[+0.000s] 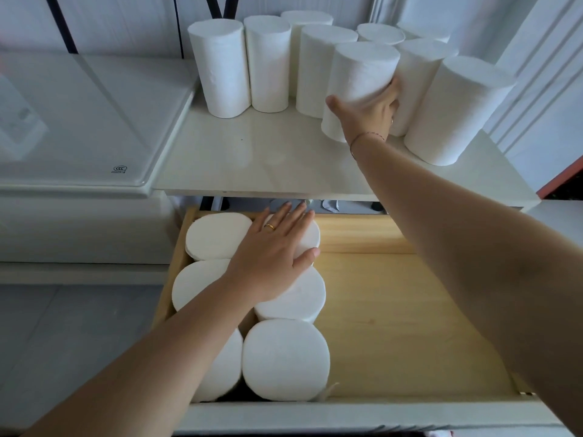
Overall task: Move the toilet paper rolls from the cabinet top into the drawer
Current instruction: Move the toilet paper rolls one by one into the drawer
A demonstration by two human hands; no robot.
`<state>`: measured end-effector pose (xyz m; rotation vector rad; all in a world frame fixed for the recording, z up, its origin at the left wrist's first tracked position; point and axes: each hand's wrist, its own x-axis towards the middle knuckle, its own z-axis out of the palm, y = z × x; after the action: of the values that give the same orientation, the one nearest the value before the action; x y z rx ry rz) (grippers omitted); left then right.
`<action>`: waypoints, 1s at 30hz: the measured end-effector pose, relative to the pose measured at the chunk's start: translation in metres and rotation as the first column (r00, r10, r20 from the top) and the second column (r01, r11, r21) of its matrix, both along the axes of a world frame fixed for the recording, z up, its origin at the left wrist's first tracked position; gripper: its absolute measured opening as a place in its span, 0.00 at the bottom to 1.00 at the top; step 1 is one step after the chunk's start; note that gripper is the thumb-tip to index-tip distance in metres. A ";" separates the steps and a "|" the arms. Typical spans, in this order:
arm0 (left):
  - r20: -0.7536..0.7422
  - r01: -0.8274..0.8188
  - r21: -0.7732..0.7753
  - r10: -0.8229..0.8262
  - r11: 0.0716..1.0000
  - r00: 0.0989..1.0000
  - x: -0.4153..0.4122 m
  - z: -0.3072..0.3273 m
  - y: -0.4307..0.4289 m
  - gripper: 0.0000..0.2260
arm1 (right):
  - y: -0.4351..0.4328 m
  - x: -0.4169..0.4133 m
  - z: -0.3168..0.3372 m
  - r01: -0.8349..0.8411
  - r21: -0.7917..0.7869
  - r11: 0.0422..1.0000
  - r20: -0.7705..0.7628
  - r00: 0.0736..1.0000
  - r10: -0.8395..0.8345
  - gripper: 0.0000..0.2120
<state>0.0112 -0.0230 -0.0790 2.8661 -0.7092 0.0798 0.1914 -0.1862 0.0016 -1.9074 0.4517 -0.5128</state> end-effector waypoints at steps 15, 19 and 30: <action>-0.010 -0.010 0.026 0.010 1.000 1.000 0.000 0.000 0.000 0.31 | -0.020 -0.072 -0.009 -0.189 -0.032 0.981 0.103 0.976 0.192 0.40; -0.018 -0.009 0.029 0.010 1.000 1.000 0.000 0.001 0.000 0.31 | -0.040 -0.122 -0.014 -0.324 -0.019 0.946 0.108 0.940 0.324 0.43; -0.003 -0.016 0.016 0.016 1.000 1.000 -0.001 0.001 -0.001 0.28 | -0.079 -0.211 -0.040 -0.580 -0.047 0.813 -0.035 0.815 0.579 0.47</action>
<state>0.0103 -0.0241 -0.0783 2.8872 -0.6900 0.0725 -0.0196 -0.2656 -0.0380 -1.9801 -0.1515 -0.0969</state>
